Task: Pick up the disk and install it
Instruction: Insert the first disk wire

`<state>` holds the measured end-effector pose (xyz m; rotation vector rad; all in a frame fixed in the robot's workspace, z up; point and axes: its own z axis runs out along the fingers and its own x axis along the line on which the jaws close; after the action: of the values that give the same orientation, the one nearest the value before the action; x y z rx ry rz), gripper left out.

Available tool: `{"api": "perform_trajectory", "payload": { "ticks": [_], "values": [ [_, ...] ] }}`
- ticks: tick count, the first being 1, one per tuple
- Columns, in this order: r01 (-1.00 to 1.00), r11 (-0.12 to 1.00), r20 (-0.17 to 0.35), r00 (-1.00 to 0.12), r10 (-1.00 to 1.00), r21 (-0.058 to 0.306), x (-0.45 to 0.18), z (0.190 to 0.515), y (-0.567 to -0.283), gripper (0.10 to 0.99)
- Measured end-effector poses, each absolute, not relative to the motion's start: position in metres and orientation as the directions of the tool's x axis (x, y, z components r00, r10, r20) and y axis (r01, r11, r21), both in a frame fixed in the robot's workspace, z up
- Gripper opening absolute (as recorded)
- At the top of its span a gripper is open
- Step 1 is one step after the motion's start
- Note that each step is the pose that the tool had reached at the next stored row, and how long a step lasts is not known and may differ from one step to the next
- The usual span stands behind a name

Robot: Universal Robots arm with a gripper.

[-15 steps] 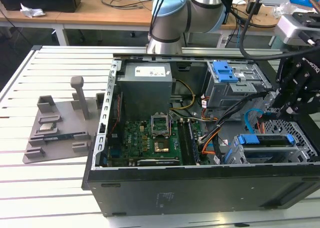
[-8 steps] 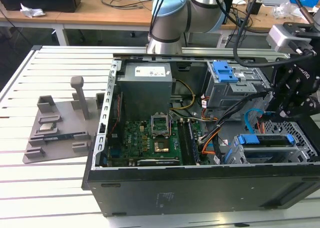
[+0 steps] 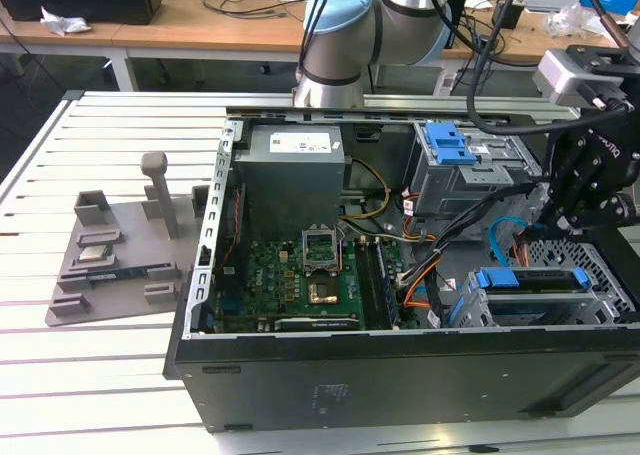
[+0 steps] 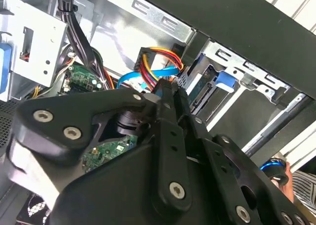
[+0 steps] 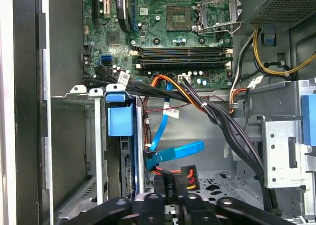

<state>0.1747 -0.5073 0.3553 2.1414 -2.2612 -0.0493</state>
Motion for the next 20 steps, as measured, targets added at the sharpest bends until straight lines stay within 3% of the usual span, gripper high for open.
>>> {"api": "perform_trajectory", "payload": {
  "ticks": [2, 12, 20],
  "values": [
    [-0.998, 0.054, -0.002, -0.054, -0.999, 0.042, 0.175, 0.355, -0.507, 0.169],
    [-0.998, 0.054, -0.002, -0.054, -0.999, 0.041, 0.175, 0.354, -0.54, 0.169],
    [-0.998, 0.046, -0.001, -0.046, -0.999, 0.041, 0.178, 0.342, -0.542, 0.169]
  ]
}}
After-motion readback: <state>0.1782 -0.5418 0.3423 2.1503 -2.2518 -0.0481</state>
